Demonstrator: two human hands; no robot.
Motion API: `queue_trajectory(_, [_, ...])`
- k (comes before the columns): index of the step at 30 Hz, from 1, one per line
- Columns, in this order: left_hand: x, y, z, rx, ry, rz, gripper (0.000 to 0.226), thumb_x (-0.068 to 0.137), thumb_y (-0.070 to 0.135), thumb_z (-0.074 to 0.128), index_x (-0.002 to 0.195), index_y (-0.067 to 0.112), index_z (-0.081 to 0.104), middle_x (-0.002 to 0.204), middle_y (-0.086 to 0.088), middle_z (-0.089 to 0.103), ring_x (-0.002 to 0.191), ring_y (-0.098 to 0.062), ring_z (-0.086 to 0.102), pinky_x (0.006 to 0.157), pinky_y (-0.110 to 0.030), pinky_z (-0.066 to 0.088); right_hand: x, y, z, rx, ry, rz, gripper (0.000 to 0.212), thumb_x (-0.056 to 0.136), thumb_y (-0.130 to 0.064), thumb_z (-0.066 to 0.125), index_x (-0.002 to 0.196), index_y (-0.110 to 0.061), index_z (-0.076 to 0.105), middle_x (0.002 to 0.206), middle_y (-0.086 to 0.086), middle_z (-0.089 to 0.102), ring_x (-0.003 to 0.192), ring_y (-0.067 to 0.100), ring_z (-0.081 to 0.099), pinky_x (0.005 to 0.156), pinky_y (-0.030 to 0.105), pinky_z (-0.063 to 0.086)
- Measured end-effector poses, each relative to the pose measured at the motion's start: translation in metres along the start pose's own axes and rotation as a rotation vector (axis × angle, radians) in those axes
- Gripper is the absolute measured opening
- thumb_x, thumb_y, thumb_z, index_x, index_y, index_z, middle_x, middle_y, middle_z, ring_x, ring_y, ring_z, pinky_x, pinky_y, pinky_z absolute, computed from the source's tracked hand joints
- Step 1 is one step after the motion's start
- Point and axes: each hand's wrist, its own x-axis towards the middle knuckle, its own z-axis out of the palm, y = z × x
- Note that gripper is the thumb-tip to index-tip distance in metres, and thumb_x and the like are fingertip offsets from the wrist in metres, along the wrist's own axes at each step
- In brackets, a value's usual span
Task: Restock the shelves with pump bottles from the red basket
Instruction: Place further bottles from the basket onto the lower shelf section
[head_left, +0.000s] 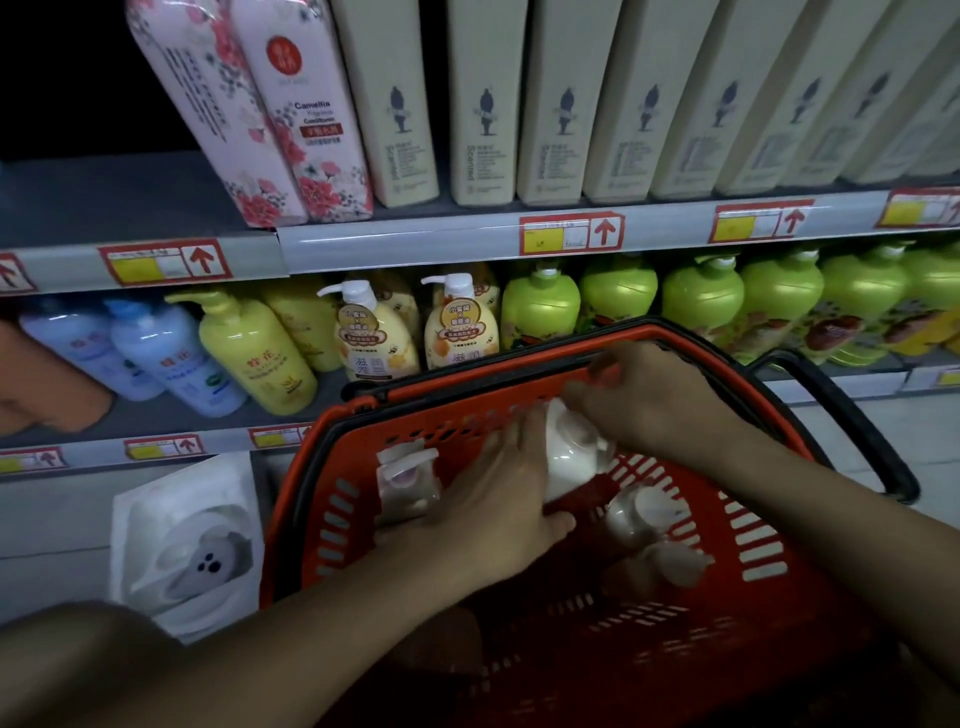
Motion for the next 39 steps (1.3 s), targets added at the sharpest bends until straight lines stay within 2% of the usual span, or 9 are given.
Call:
queue_trajectory(4, [0.009, 0.010, -0.013, -0.057, 0.230, -0.014, 0.075, 0.073, 0.037, 0.077, 0.136, 0.028, 0.038, 0.127, 0.004, 0.059, 0.116, -0.020, 0.057, 0.089, -0.043, 0.051, -0.008, -0.009, -0.018, 0.224, 0.018, -0.013, 0.047, 0.087, -0.049, 0.061, 0.084, -0.004, 0.074, 0.076, 0.018, 0.072, 0.073, 0.032, 0.068, 0.071, 0.040, 0.056])
queue_trajectory(8, [0.018, 0.017, -0.041, -0.424, 0.242, -0.197, 0.064, 0.066, 0.027, 0.083, 0.117, 0.027, 0.044, 0.104, 0.005, 0.068, 0.091, -0.017, 0.068, 0.077, -0.042, 0.057, -0.011, -0.011, -0.028, 0.563, 0.086, -0.064, 0.059, 0.094, -0.056, 0.052, 0.091, -0.001, 0.069, 0.076, 0.025, 0.070, 0.055, 0.029, 0.060, 0.068, 0.044, 0.054])
queue_trajectory(11, [0.017, 0.019, -0.071, -0.706, 0.198, -0.276, 0.048, 0.066, 0.015, 0.082, 0.109, 0.028, 0.066, 0.100, 0.007, 0.075, 0.091, -0.015, 0.072, 0.078, -0.037, 0.060, -0.011, -0.003, -0.024, 0.593, -0.007, -0.141, 0.054, 0.095, -0.062, 0.048, 0.100, -0.014, 0.072, 0.081, 0.009, 0.073, 0.074, 0.021, 0.068, 0.074, 0.040, 0.052])
queue_trajectory(14, [0.006, 0.027, -0.095, -0.910, 0.139, -0.198, 0.038, 0.063, 0.013, 0.073, 0.099, 0.024, 0.077, 0.101, 0.002, 0.078, 0.093, -0.015, 0.073, 0.079, -0.032, 0.058, -0.018, 0.001, -0.016, 0.771, -0.298, -0.202, 0.061, 0.088, -0.073, 0.046, 0.117, -0.028, 0.073, 0.112, -0.005, 0.077, 0.108, 0.014, 0.071, 0.098, 0.037, 0.049])
queue_trajectory(20, [-0.030, 0.026, -0.143, -1.158, 0.183, -0.060, 0.034, 0.068, 0.000, 0.066, 0.099, 0.014, 0.071, 0.100, -0.008, 0.075, 0.092, -0.022, 0.071, 0.082, -0.036, 0.058, -0.047, -0.016, -0.014, 0.983, -0.328, -0.421, 0.048, 0.078, -0.023, 0.074, 0.123, -0.010, 0.066, 0.115, 0.009, 0.076, 0.107, 0.025, 0.073, 0.093, 0.040, 0.059])
queue_trajectory(24, [-0.060, 0.046, -0.182, -1.092, 0.223, -0.017, 0.034, 0.082, 0.001, 0.064, 0.115, 0.011, 0.066, 0.116, -0.009, 0.074, 0.111, -0.027, 0.069, 0.100, -0.045, 0.053, -0.067, -0.046, -0.029, 1.052, -0.229, -0.504, 0.046, 0.079, -0.022, 0.074, 0.122, -0.010, 0.068, 0.111, 0.009, 0.078, 0.103, 0.026, 0.074, 0.087, 0.040, 0.059])
queue_trajectory(31, [-0.122, 0.071, -0.264, -0.728, 0.522, 0.110, 0.051, 0.084, -0.003, 0.073, 0.130, 0.011, 0.059, 0.116, -0.004, 0.072, 0.095, -0.012, 0.072, 0.081, -0.028, 0.060, -0.100, -0.133, -0.086, 1.141, -0.054, -0.637, 0.056, 0.074, -0.026, 0.075, 0.126, -0.007, 0.063, 0.115, 0.005, 0.077, 0.104, 0.020, 0.074, 0.091, 0.039, 0.059])
queue_trajectory(34, [-0.144, 0.075, -0.292, -0.650, 0.620, 0.141, 0.059, 0.084, 0.005, 0.076, 0.139, 0.013, 0.056, 0.122, -0.002, 0.071, 0.100, -0.013, 0.072, 0.084, -0.035, 0.061, -0.115, -0.170, -0.102, 1.166, -0.067, -0.683, 0.051, 0.075, -0.023, 0.074, 0.123, -0.008, 0.063, 0.112, 0.005, 0.078, 0.102, 0.021, 0.075, 0.088, 0.037, 0.062])
queue_trajectory(39, [-0.167, 0.067, -0.328, -0.515, 0.699, 0.182, 0.047, 0.089, -0.002, 0.068, 0.127, 0.026, 0.060, 0.118, 0.000, 0.073, 0.101, -0.011, 0.072, 0.084, -0.031, 0.061, -0.130, -0.219, -0.109, 1.105, -0.091, -0.719, 0.065, 0.074, -0.033, 0.077, 0.135, -0.019, 0.061, 0.121, -0.001, 0.075, 0.108, 0.017, 0.073, 0.092, 0.044, 0.059])
